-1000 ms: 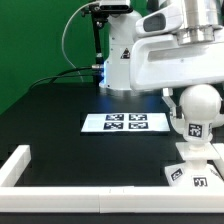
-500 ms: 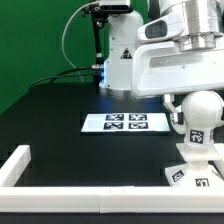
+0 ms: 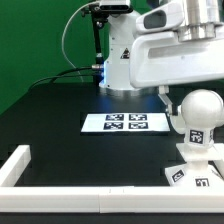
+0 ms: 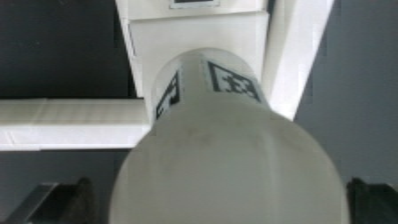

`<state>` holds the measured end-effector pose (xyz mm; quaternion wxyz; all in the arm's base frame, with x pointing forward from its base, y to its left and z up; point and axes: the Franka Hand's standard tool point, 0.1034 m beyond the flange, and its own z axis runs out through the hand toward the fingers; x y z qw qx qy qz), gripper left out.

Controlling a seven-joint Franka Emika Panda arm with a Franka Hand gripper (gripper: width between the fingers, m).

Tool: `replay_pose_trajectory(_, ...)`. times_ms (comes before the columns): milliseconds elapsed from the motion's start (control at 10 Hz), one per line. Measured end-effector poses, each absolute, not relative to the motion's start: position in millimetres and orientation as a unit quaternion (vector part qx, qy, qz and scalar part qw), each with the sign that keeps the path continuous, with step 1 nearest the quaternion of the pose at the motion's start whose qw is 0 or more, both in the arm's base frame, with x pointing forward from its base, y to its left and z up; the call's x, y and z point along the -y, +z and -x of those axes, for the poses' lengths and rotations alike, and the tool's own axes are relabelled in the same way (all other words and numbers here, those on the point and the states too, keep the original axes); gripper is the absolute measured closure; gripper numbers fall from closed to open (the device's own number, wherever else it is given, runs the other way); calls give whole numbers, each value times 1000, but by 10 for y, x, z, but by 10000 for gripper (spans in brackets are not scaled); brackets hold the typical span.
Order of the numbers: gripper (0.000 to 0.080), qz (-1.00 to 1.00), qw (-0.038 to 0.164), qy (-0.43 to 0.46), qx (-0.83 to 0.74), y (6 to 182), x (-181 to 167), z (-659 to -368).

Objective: Assemble lamp

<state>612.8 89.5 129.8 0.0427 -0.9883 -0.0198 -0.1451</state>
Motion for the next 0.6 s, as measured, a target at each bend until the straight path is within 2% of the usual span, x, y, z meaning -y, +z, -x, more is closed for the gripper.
replay_pose_trajectory(200, 100, 991, 45, -123, 18, 1361, -872, -6173)
replay_pose_trajectory(600, 100, 998, 56, 23, 16, 1199, -900, -6179)
